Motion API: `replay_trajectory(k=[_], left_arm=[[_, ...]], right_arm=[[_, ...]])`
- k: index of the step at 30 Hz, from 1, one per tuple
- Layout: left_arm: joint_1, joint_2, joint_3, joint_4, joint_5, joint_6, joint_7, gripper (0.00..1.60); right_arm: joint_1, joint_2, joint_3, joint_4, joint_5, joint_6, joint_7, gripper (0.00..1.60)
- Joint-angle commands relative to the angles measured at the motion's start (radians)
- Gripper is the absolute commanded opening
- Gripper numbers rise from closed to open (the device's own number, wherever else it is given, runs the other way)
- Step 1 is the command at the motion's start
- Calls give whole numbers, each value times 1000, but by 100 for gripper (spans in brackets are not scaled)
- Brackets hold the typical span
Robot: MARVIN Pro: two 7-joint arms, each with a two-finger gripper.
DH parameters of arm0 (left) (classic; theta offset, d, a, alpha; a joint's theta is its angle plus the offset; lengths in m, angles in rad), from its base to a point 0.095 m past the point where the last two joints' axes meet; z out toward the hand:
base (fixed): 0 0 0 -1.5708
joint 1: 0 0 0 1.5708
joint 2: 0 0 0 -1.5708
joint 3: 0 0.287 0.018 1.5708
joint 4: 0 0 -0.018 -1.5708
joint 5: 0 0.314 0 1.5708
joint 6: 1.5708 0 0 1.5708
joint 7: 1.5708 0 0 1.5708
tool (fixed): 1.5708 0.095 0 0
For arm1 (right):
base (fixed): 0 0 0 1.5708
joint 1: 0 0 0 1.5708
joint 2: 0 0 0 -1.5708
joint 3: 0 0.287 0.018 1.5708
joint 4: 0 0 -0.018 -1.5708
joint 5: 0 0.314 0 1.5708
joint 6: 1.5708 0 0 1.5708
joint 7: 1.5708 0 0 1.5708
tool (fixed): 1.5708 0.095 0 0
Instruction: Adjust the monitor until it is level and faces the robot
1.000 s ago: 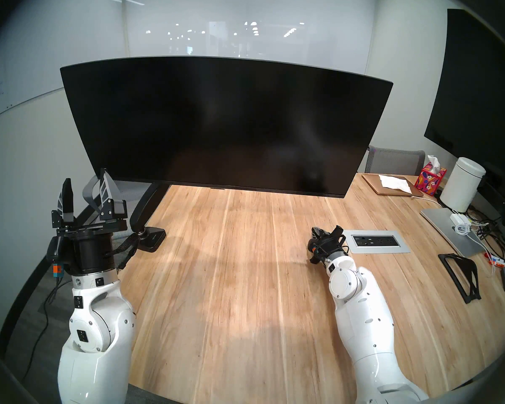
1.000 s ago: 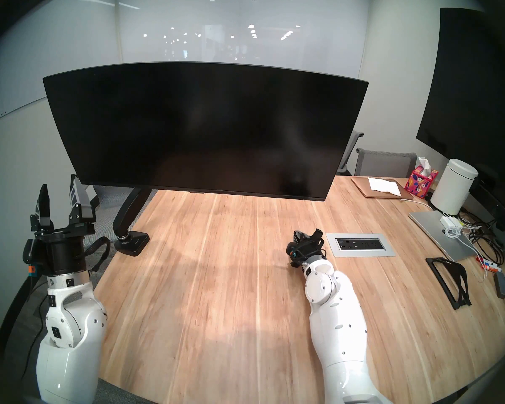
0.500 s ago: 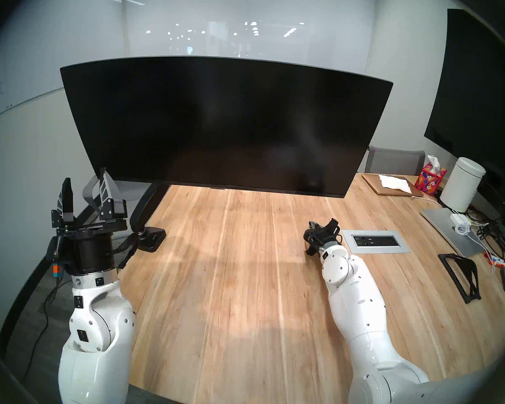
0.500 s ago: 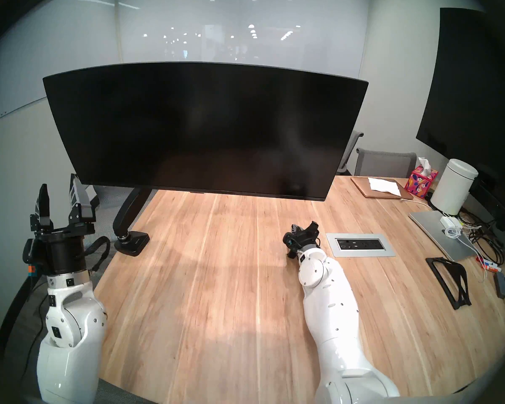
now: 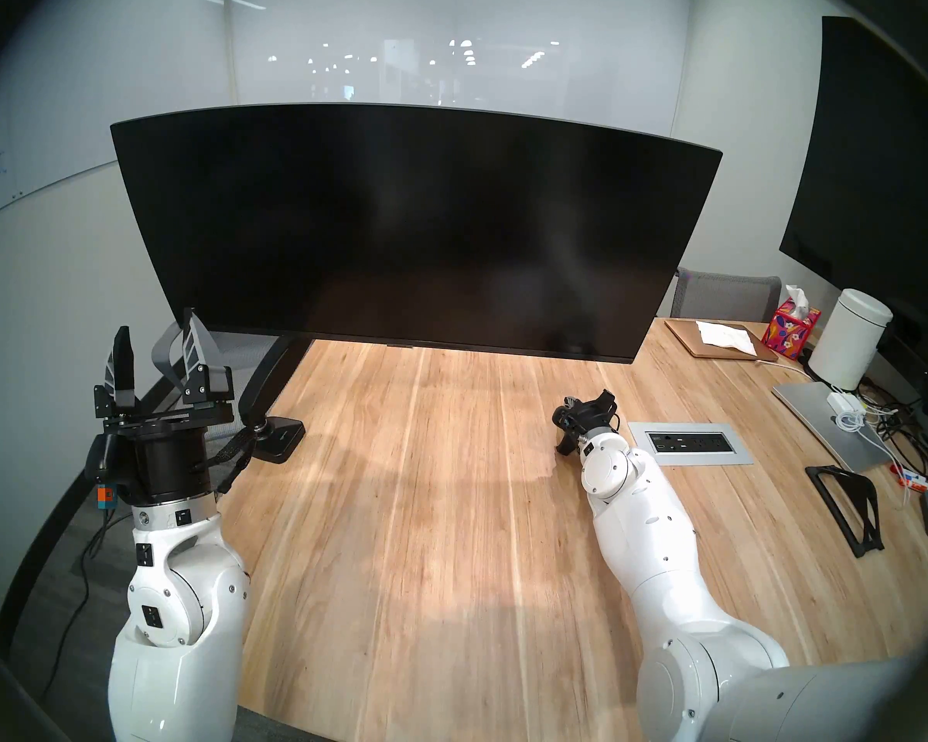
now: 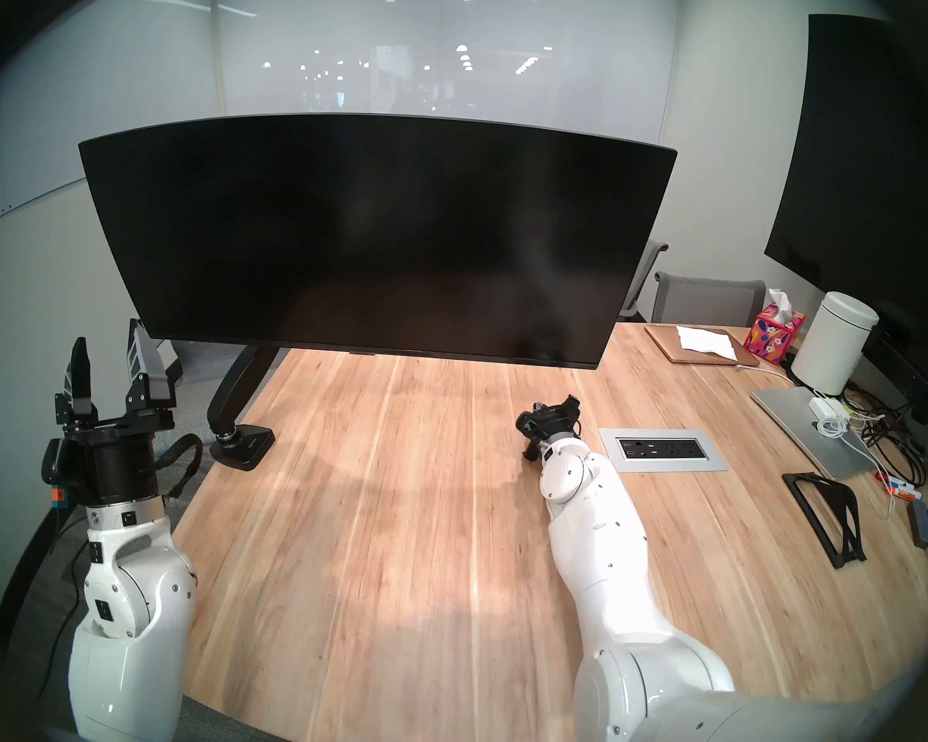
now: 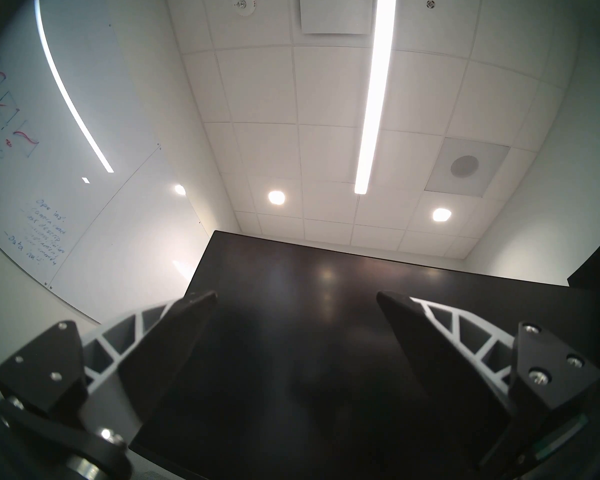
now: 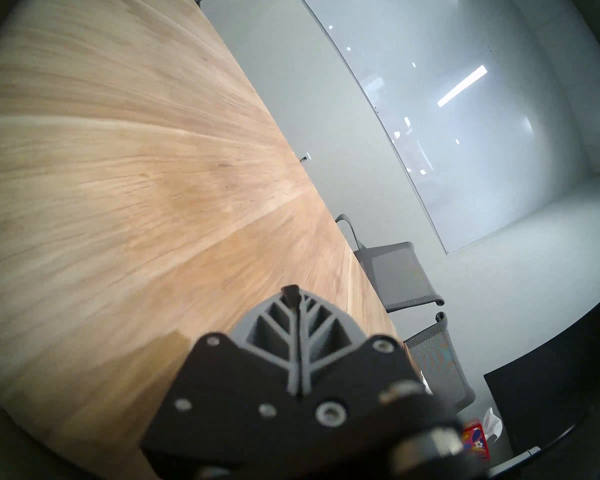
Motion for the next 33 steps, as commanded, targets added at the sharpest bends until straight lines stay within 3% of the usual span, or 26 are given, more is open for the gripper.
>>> replay_trajectory(k=[1, 19, 20, 21, 22, 23, 33], left_arm=[[-1, -1, 1, -9, 0, -2, -1, 160], [-4, -11, -3, -9, -1, -3, -13, 160], [-4, -12, -3, -10, -1, -3, -14, 160], [-4, -12, -3, -11, -1, -3, -15, 160], [-3, -13, -4, -12, -1, -3, -15, 160], [-3, -14, -4, -13, -1, -3, -16, 160], [1, -21, -6, -19, -2, -1, -21, 160]], right_arm=[[118, 4, -9, 52, -8, 22, 7, 160], [281, 21, -16, 272, -26, 53, -16, 160], [278, 24, -14, 276, -25, 49, -26, 152], [293, 29, -11, 301, -24, 44, -32, 82], [293, 33, -9, 309, -24, 39, -42, 48], [295, 38, -8, 322, -24, 32, -51, 0], [314, 59, 9, 436, -17, -43, -166, 0]])
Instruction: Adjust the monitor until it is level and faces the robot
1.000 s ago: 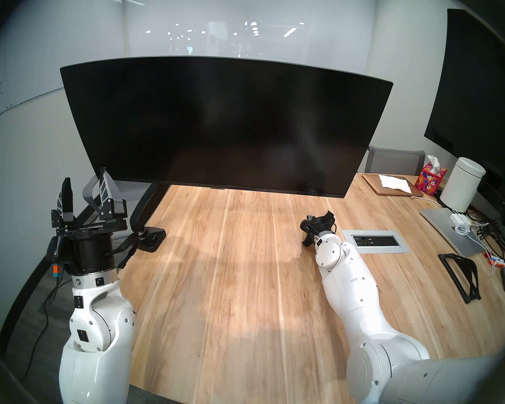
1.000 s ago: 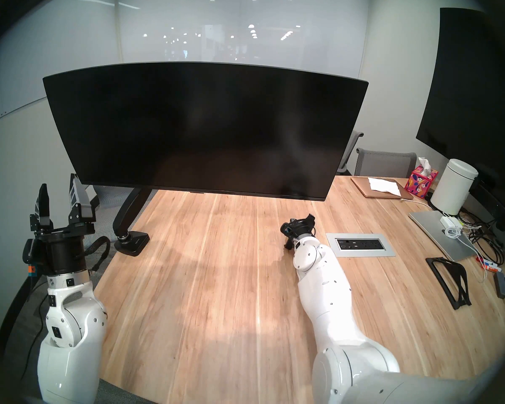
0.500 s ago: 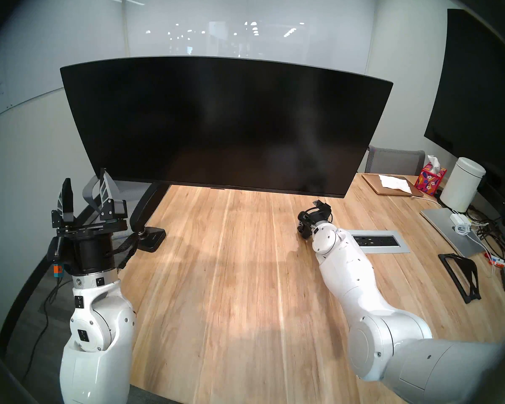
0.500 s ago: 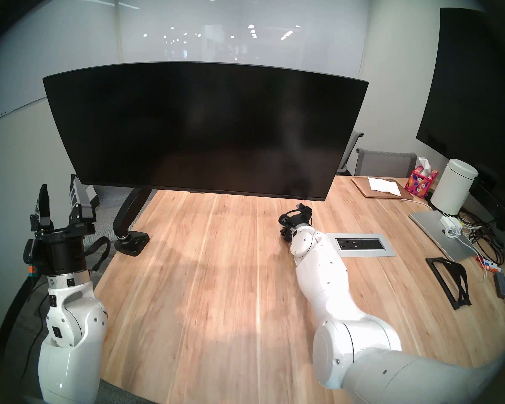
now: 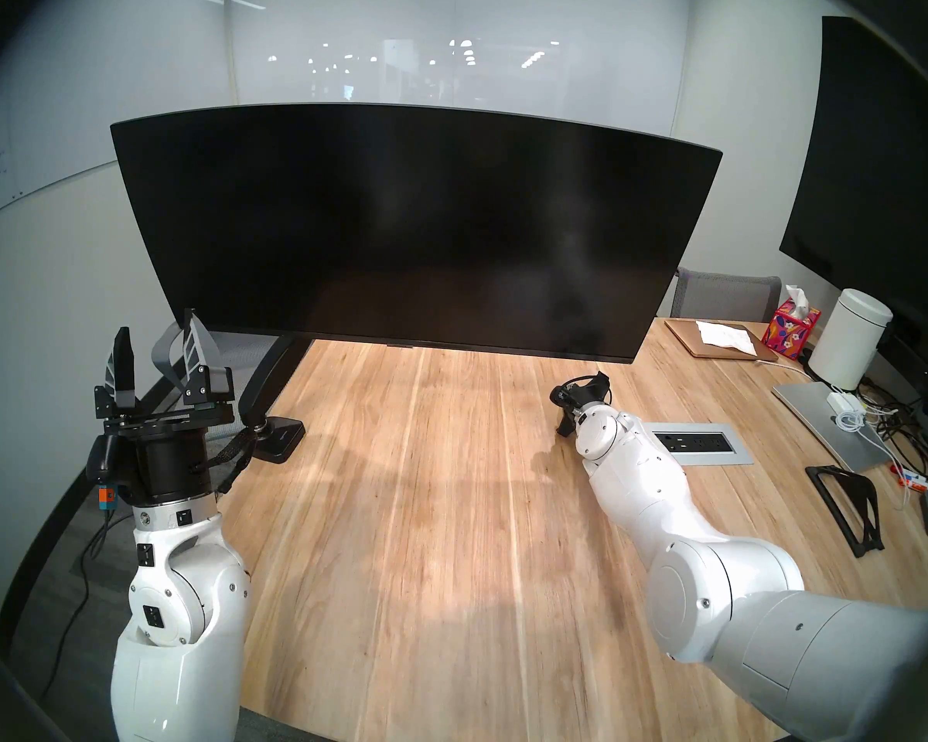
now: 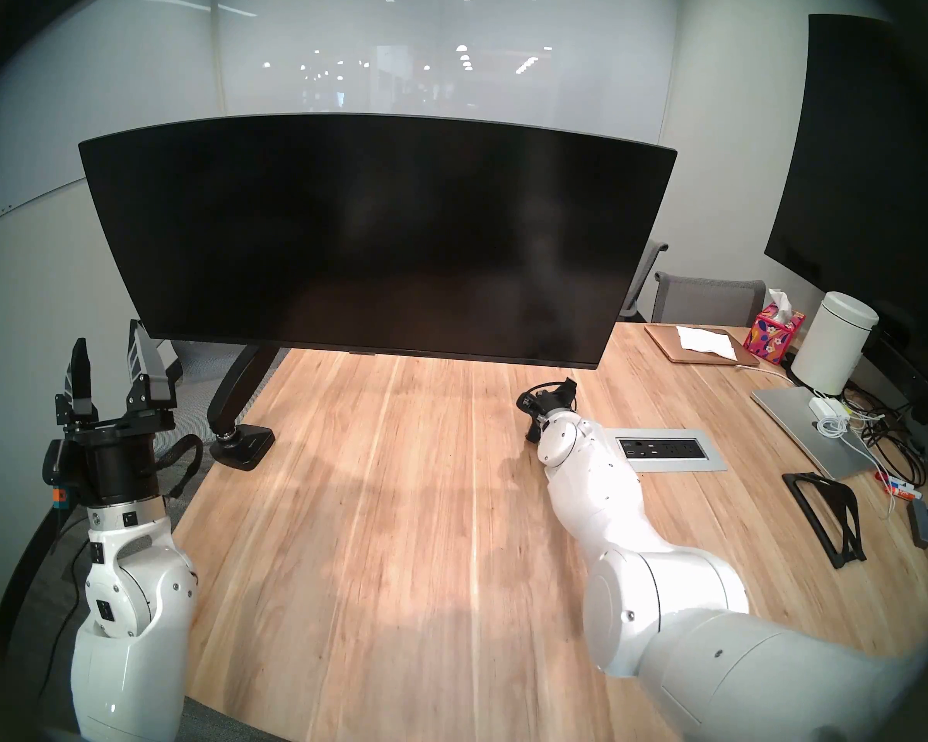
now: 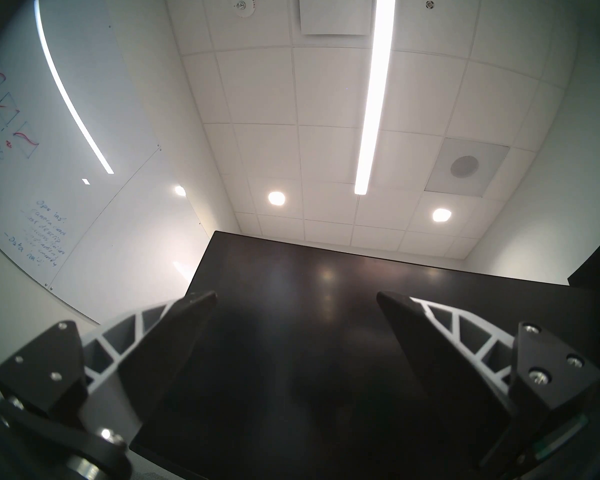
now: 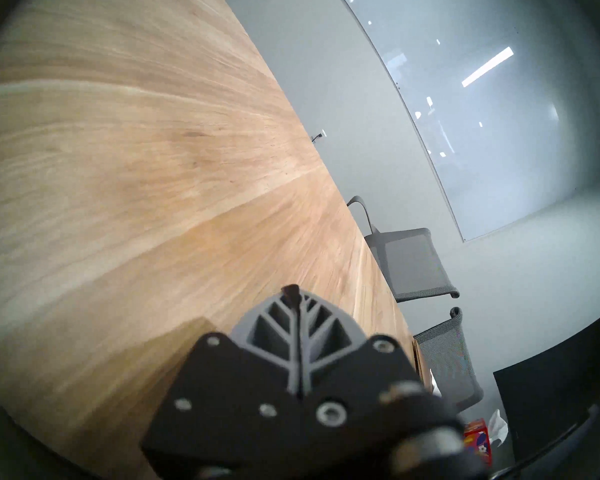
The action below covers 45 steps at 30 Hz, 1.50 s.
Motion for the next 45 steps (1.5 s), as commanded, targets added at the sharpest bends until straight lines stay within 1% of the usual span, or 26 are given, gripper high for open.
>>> replay_trajectory(k=[1, 5, 6, 9, 10, 14, 15, 17, 18, 19, 20, 23, 24, 27, 28, 29, 30, 32, 33, 34, 36, 39, 44, 45], left_arm=[[7, -2, 2, -25, -2, -1, -1, 160], [9, -4, 1, -27, -3, 0, -2, 160], [10, -6, 0, -29, -3, 1, -4, 160], [11, -6, 0, -30, -3, 2, -4, 160], [12, -7, 0, -31, -3, 2, -4, 160], [15, -9, -1, -34, -4, 4, -6, 160], [16, -9, -1, -35, -5, 5, -6, 160], [16, -9, -1, -36, -5, 6, -6, 160], [18, -10, -2, -38, -6, 7, -7, 160], [18, -10, -2, -39, -6, 8, -7, 160], [20, -12, -3, -42, -8, 12, -8, 160], [20, -12, -3, -42, -8, 12, -8, 160], [21, -12, -3, -43, -8, 13, -9, 160], [21, -12, -3, -43, -8, 13, -9, 160], [21, -13, -4, -44, -9, 16, -9, 160], [21, -13, -4, -44, -9, 16, -9, 160], [22, -14, -4, -45, -9, 18, -9, 160], [22, -14, -4, -46, -9, 19, -10, 160], [22, -14, -4, -47, -9, 20, -10, 160], [23, -15, -5, -48, -10, 23, -10, 160], [23, -17, -6, -49, -10, 26, -11, 160], [23, -18, -7, -50, -10, 28, -12, 160], [24, -21, -8, -52, -11, 32, -15, 160], [24, -21, -8, -52, -11, 32, -15, 160]], right_arm=[[53, 20, 8, 57, 7, -59, -92, 0], [59, 25, 14, 92, 9, -87, -137, 0], [61, 29, 15, 117, 7, -110, -173, 0], [57, 31, 15, 125, 7, -120, -188, 0], [52, 34, 15, 129, 5, -133, -199, 0], [38, 42, 10, 153, -4, -177, -278, 0], [35, 44, 7, 163, -6, -190, -308, 0], [32, 47, 8, 164, -6, -200, -304, 0], [27, 51, 2, 177, -13, -224, -354, 0], [24, 53, 1, 177, -16, -235, -359, 0], [31, 57, -13, 215, -36, -264, -447, 0], [31, 57, -13, 215, -36, -264, -447, 0], [20, 58, -22, 211, -46, -284, -471, 0], [20, 58, -22, 211, -46, -284, -471, 0], [18, 57, -30, 216, -56, -295, -499, 0], [18, 57, -30, 216, -56, -295, -499, 0], [19, 56, -36, 223, -63, -304, -523, 0], [16, 56, -34, 214, -65, -308, -513, 0], [15, 55, -37, 217, -69, -313, -526, 0], [21, 56, -47, 239, -80, -322, -577, 0], [23, 57, -54, 253, -91, -334, -612, 0], [27, 59, -59, 267, -98, -339, -631, 0], [35, 65, -72, 296, -119, -358, -687, 0], [30, 65, -71, 286, -119, -360, -680, 0]])
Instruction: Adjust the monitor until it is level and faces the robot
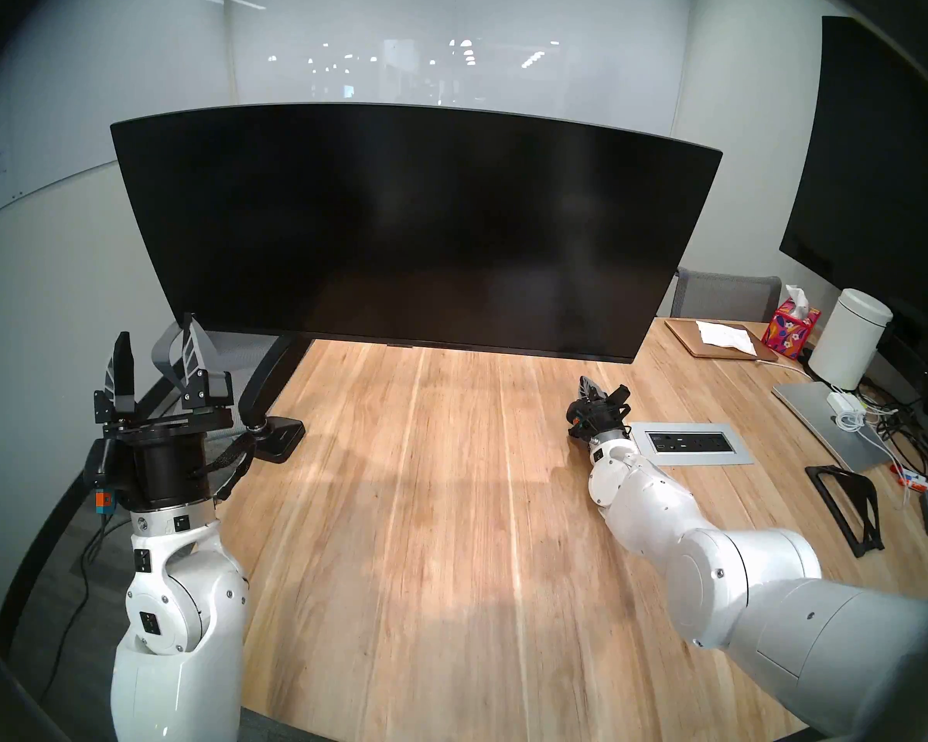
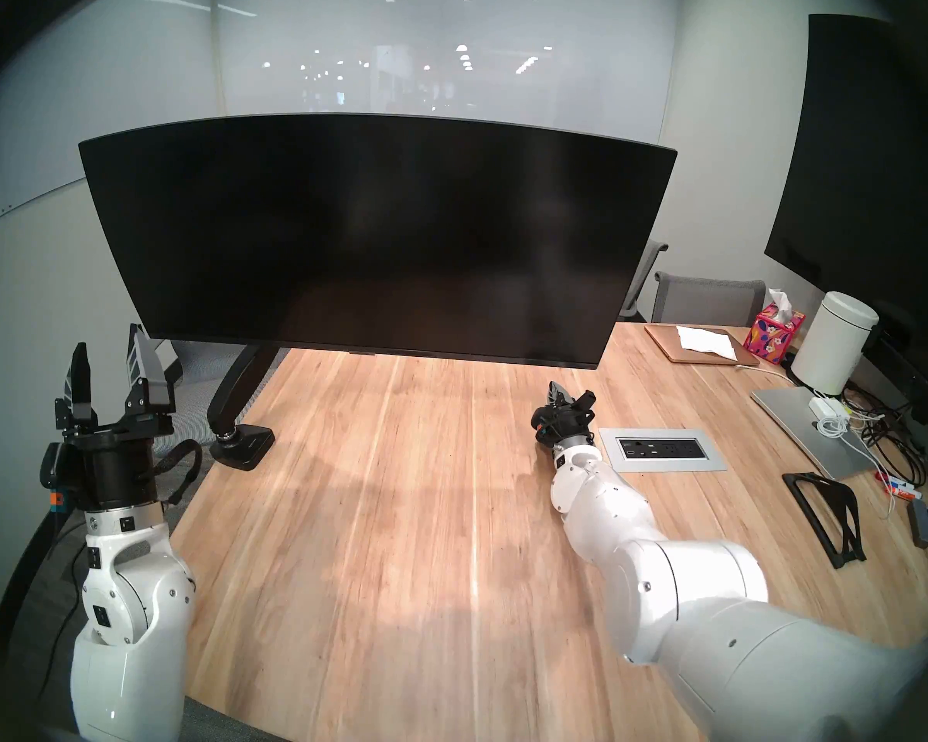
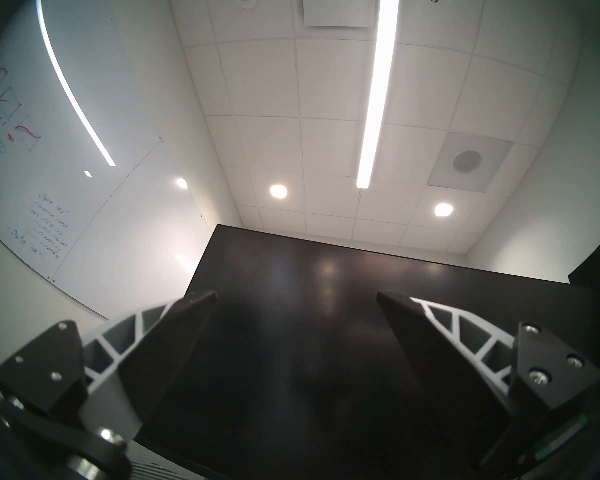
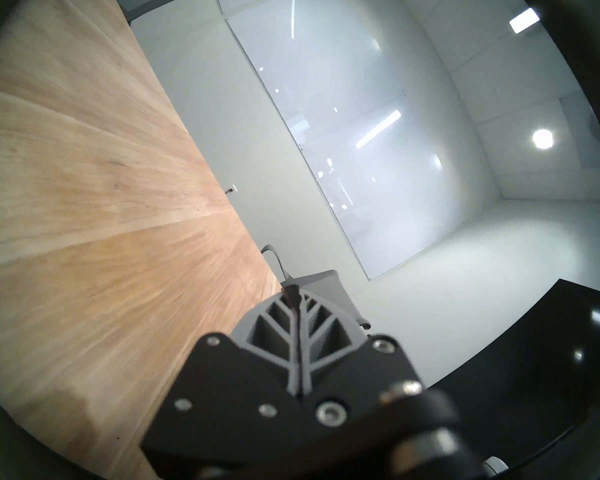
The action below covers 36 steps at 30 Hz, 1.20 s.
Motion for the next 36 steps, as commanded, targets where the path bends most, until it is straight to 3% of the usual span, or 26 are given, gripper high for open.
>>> replay_trajectory(k=[1, 8, 19, 36], left_arm=[[-4, -1, 1, -26, 0, -2, 0, 160], [-4, -5, -1, -27, -1, 1, -4, 160], [-5, -10, -3, -26, -2, 2, -10, 160], [-7, -18, -6, -27, -2, 5, -18, 160]], right_arm=[[4, 8, -15, 13, -17, -30, -69, 0], [29, 9, -29, 61, -41, -47, -136, 0], [81, 11, -23, 100, -50, -31, -102, 0], [9, 33, -37, 42, -85, -112, -247, 0]])
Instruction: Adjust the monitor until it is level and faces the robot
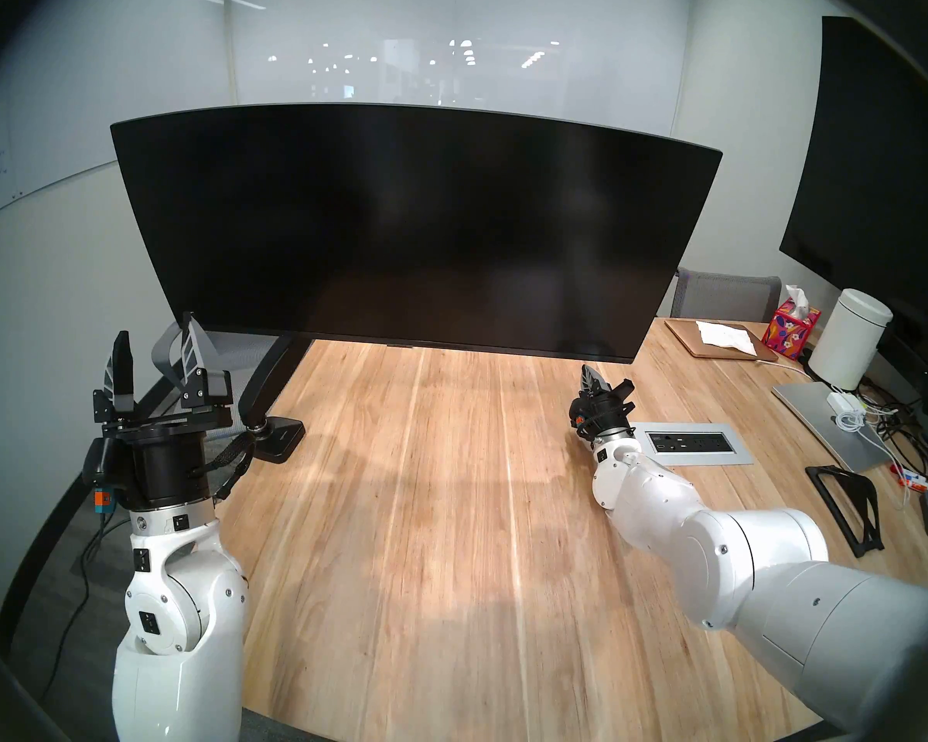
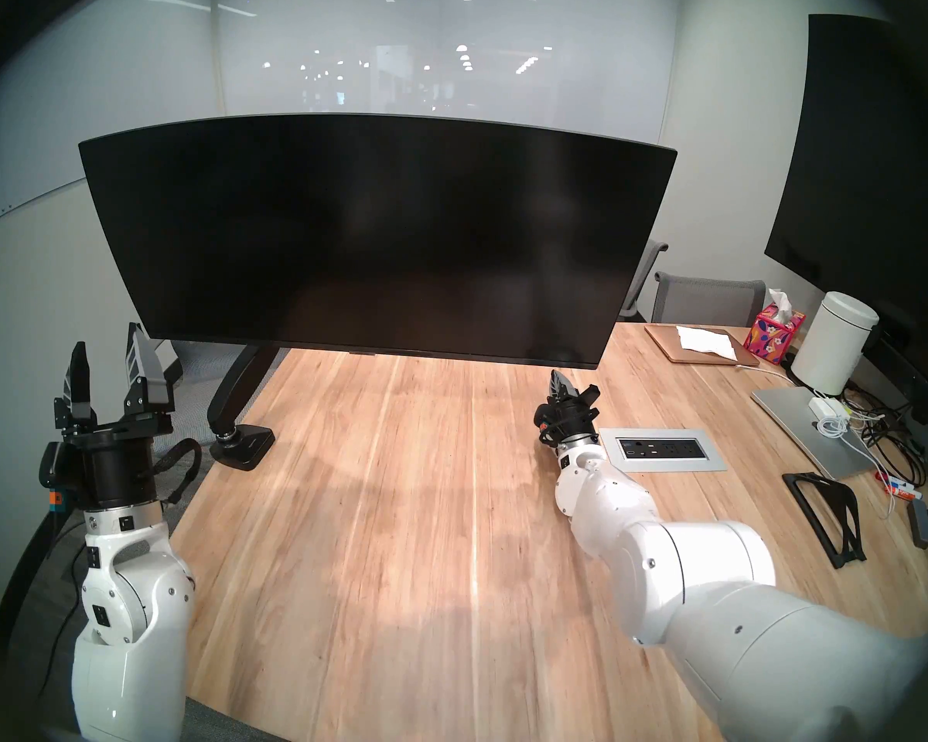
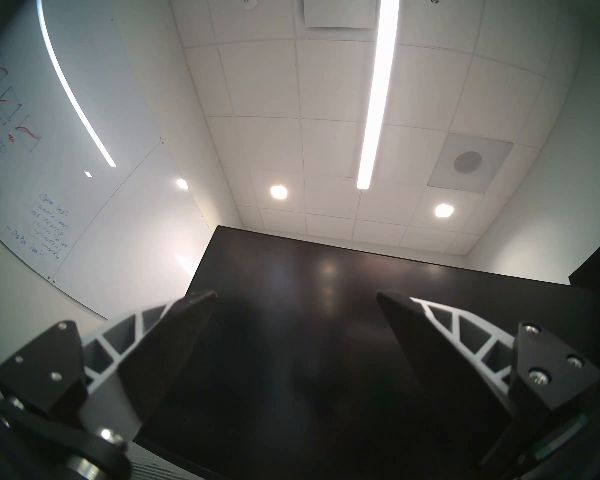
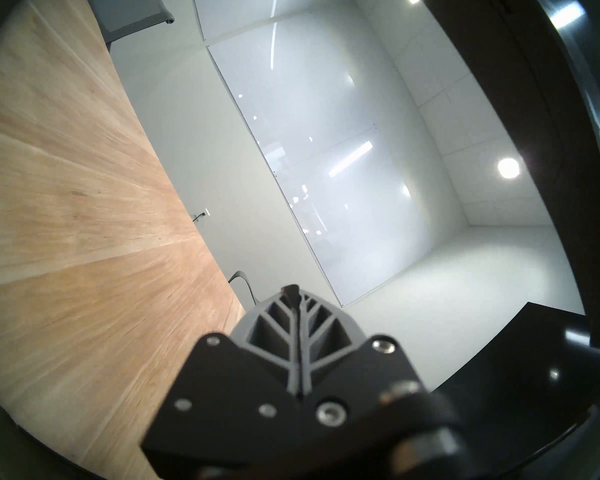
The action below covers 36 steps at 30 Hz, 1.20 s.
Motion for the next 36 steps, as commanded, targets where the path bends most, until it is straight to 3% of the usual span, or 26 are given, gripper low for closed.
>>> replay_trajectory(k=[1, 18, 36], left_arm=[[-1, -1, 2, -25, 0, 1, 0, 160], [-3, -8, -2, -25, -1, 4, -9, 160], [-5, -17, -5, -25, -2, 7, -18, 160]], right_arm=[[-36, 12, -6, -42, -7, -35, -64, 0], [-91, 18, 8, -160, -7, -43, -18, 0], [-222, 7, 54, -410, 17, -33, 126, 0]])
